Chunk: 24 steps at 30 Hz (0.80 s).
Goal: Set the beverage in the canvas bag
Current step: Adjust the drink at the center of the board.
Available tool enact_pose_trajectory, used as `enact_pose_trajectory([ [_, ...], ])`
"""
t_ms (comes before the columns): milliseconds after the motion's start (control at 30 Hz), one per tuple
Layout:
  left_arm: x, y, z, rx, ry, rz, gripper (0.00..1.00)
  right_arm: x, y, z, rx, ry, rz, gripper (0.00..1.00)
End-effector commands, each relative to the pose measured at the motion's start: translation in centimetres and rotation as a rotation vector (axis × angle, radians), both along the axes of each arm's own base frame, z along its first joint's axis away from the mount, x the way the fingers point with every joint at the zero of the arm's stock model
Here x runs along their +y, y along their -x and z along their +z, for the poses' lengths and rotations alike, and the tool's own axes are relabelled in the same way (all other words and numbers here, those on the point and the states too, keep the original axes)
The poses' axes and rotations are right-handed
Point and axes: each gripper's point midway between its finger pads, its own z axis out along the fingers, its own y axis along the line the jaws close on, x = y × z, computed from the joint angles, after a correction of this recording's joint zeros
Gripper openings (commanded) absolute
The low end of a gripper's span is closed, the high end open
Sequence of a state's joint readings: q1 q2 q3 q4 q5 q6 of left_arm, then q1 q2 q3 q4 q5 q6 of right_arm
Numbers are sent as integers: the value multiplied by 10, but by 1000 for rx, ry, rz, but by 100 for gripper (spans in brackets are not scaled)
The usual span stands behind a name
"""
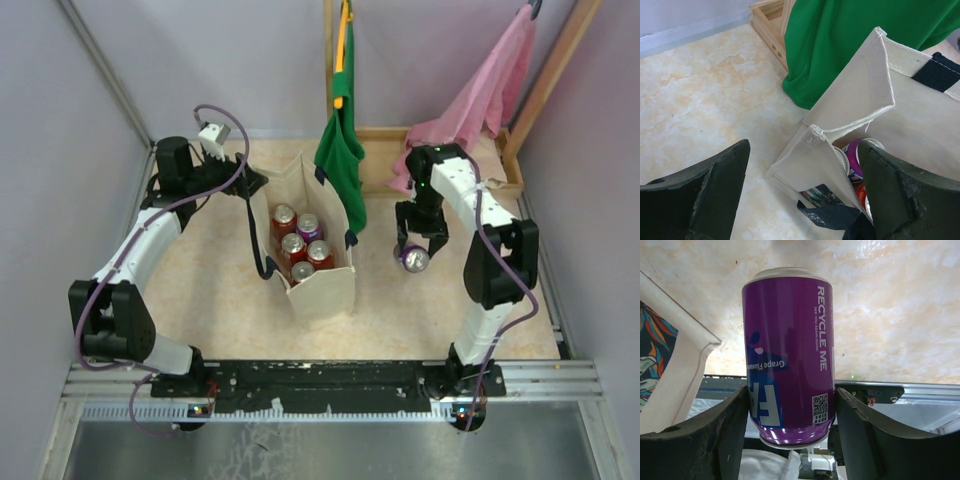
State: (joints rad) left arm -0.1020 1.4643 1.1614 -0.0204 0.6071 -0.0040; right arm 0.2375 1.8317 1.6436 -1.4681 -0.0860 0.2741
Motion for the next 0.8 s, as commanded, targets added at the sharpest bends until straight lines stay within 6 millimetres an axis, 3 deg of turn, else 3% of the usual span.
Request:
enact_pose_trajectory([
  [0,-1,-1,4,-23,18,-14,94,7,22,14,6,-41,11,9],
  [300,-3,1,3,-20,27,-17,94,5,29,-6,89,-12,50,11],
  [767,-1,1,5,-27,26,-8,94,0,12,-41,193,52,99,12],
])
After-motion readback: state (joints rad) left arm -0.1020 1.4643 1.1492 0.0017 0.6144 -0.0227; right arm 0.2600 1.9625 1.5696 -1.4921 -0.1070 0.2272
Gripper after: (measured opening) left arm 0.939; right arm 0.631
